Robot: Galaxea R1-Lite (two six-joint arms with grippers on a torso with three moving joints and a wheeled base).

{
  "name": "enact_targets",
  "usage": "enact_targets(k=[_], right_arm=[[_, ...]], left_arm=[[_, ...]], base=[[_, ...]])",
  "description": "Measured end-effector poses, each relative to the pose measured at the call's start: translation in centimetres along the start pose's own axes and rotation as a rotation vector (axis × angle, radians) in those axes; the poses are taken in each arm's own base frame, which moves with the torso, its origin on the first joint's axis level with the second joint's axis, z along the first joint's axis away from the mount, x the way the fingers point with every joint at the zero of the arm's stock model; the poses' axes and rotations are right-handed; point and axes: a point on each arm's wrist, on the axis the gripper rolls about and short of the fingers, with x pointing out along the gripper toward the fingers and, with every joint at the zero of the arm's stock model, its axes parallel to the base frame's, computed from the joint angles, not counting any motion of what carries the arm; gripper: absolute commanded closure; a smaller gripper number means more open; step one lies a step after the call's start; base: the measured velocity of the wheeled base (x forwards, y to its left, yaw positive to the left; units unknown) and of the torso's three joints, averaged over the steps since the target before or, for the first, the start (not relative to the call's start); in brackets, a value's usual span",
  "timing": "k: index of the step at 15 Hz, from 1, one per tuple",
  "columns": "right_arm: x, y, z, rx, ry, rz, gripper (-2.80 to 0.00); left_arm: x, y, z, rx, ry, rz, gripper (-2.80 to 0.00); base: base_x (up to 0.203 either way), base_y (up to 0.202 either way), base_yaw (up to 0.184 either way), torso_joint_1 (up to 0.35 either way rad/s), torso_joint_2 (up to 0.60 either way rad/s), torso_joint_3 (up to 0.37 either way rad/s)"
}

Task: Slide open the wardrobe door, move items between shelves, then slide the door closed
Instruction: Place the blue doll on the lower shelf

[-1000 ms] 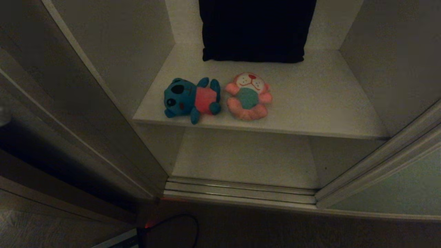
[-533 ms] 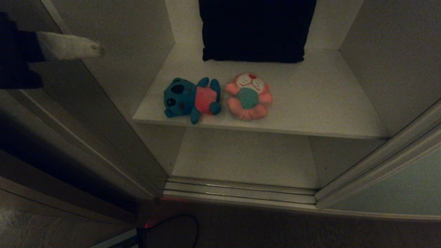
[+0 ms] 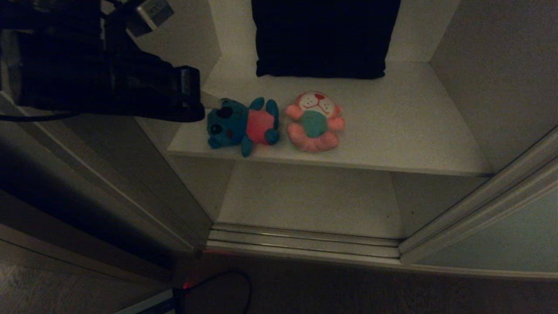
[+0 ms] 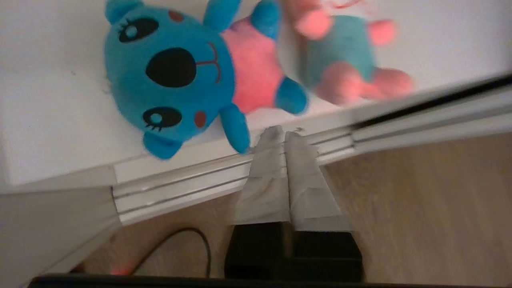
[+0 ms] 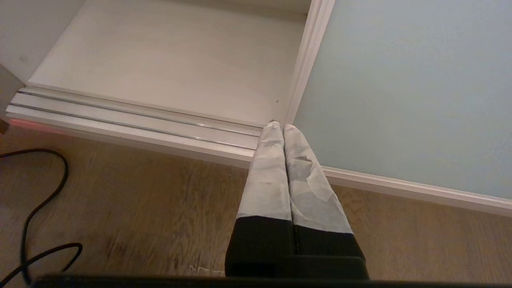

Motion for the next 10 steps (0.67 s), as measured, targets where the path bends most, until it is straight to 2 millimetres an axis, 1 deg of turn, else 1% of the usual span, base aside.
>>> enact_targets(k=[2,4,8,10], right_arm=[[0.0,0.0,0.0,0.0,0.0,0.0,0.0],[0.0,0.0,0.0,0.0,0.0,0.0,0.0],[0.0,0.0,0.0,0.0,0.0,0.0,0.0],[0.0,0.0,0.0,0.0,0.0,0.0,0.0]], left_arm=[[2.4,-0.4,-0.6,-0.011,0.023,0.031,-2.8],[4.6,-0.4,-1.2,-0.014,0.036,0.06,-2.8],[7.8,0.1,-2.5,-0.057,0.08,0.097,-2.8],[9.3,0.4,-2.5,-0.108,0.07,0.156,-2.8]], base=[[0.0,0.0,0.0,0.0,0.0,0.0],[0.0,0.0,0.0,0.0,0.0,0.0],[0.0,0.0,0.0,0.0,0.0,0.0],[0.0,0.0,0.0,0.0,0.0,0.0]])
